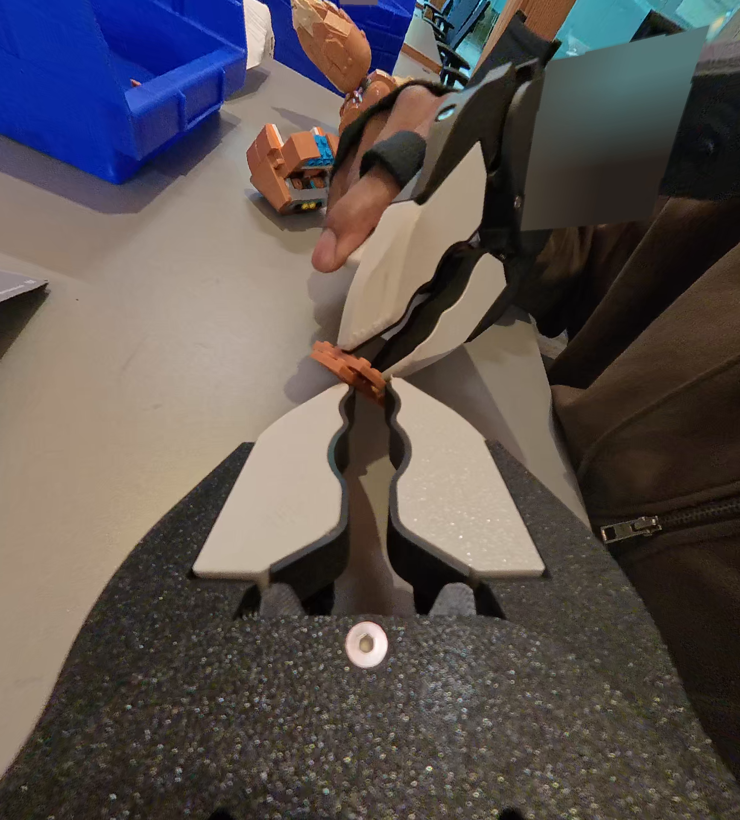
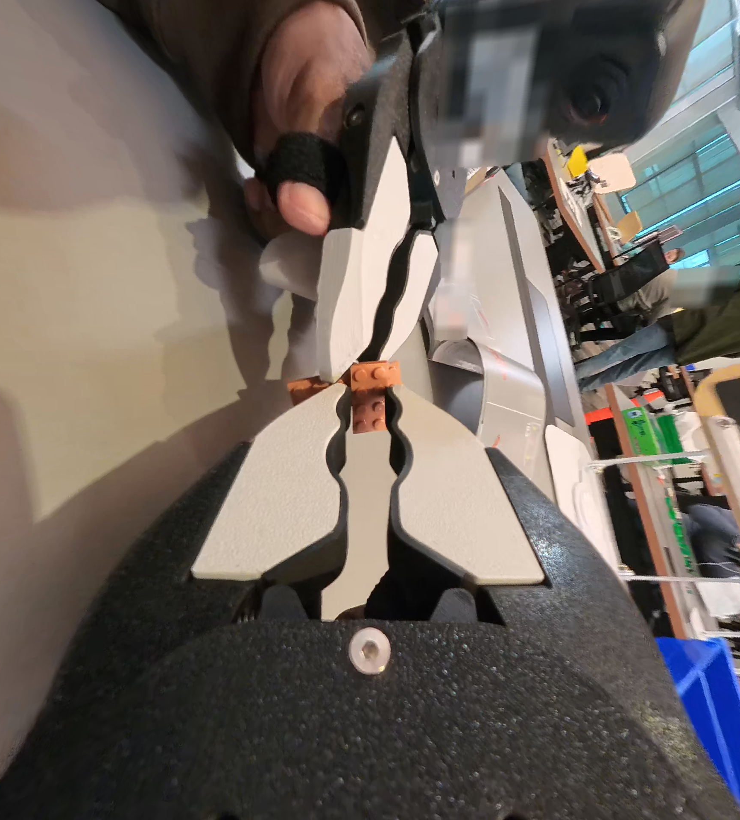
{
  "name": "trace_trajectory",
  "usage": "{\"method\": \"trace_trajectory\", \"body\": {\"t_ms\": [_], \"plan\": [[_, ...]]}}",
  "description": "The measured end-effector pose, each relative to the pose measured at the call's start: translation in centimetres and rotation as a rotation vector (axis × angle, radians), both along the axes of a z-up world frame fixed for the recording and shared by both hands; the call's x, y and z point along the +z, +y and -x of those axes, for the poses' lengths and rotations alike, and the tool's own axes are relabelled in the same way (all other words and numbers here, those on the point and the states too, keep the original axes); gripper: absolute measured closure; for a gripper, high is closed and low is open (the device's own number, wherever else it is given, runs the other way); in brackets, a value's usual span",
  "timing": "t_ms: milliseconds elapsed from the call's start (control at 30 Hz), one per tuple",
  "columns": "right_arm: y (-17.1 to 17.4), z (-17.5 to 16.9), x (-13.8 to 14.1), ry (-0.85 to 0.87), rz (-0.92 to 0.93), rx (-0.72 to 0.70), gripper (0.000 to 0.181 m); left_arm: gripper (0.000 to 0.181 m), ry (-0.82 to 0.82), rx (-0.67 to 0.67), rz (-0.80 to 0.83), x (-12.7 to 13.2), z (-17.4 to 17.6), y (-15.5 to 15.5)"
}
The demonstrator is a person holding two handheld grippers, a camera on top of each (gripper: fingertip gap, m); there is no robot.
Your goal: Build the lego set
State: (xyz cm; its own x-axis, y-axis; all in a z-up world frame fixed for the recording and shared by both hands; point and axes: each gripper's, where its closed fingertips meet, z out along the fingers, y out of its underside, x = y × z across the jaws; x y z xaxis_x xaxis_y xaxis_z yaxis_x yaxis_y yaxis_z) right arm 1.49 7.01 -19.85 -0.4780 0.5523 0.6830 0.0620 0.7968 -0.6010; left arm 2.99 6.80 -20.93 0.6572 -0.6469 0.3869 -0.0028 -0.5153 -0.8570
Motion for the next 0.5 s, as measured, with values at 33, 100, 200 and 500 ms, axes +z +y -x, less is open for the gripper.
{"method": "trace_trajectory", "body": {"t_ms": [33,100,200,500], "plan": [[0.01,0.06,0.06,0.009,-0.015,-0.004,0.167,0.168,-0.010,0.003,0.003,0.06,0.04,0.02],[0.01,0.15,0.09,0.027,-0.050,-0.010,0.167,0.167,-0.026,0.010,0.010,0.16,0.15,0.10],[0.02,0.22,0.08,0.043,-0.083,-0.015,0.167,0.165,-0.029,0.009,0.009,0.18,0.18,0.08],[-0.03,0.15,0.01,0.032,-0.062,-0.012,0.166,0.170,0.048,-0.005,-0.030,-0.20,0.00,-0.04]]}}
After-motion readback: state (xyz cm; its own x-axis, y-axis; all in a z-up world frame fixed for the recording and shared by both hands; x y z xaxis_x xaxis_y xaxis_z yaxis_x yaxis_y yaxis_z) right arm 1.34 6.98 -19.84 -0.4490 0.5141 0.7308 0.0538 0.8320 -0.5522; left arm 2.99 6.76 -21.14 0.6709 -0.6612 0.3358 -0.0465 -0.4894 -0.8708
